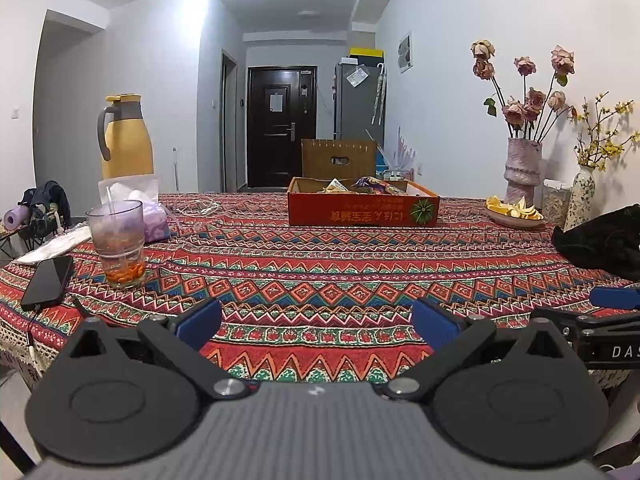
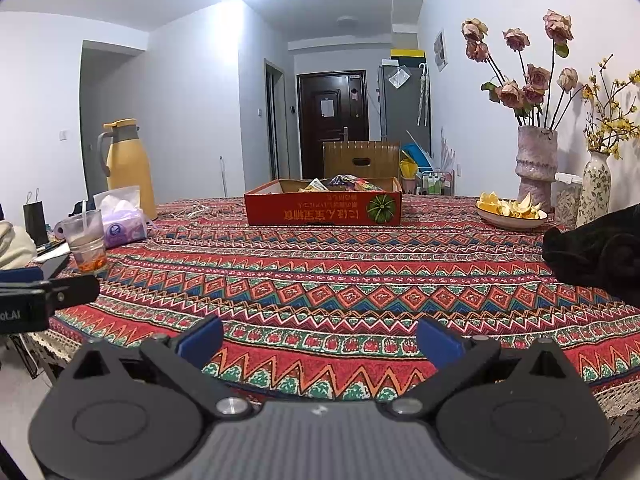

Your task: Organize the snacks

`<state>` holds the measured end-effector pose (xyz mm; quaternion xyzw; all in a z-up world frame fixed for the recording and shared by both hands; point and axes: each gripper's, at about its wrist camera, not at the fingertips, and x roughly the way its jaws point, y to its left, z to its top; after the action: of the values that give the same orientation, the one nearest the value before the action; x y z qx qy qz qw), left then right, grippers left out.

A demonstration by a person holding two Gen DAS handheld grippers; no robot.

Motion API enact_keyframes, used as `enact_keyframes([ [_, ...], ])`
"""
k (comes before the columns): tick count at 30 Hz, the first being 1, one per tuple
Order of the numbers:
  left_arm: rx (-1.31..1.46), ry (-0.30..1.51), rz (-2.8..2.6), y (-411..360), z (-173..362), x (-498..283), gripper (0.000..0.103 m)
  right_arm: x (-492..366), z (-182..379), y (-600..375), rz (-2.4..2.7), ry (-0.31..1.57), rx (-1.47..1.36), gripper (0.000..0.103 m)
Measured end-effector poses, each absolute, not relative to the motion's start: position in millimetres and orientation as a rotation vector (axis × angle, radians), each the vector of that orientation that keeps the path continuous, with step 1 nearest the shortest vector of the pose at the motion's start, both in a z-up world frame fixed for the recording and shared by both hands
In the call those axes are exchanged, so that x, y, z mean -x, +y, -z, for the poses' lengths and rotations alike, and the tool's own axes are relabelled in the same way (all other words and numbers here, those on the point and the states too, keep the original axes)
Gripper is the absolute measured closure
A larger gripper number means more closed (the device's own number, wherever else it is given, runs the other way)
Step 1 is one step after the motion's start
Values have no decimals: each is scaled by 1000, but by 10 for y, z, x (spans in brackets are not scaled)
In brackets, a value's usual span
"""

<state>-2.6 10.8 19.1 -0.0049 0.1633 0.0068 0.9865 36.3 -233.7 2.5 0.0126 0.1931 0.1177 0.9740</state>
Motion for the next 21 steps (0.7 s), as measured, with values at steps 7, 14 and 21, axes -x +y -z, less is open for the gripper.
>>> enact_keyframes([
  [7, 15, 328, -7, 118, -196, 28, 0, -359, -42, -2340, -239, 384, -23, 0],
  [14, 11, 330, -4, 111, -188, 31, 0, -362, -24, -2340, -236, 389, -28, 0],
  [21, 13, 335, 0, 105, -186, 27, 0, -350, -6, -2332, -247, 389, -25, 0],
])
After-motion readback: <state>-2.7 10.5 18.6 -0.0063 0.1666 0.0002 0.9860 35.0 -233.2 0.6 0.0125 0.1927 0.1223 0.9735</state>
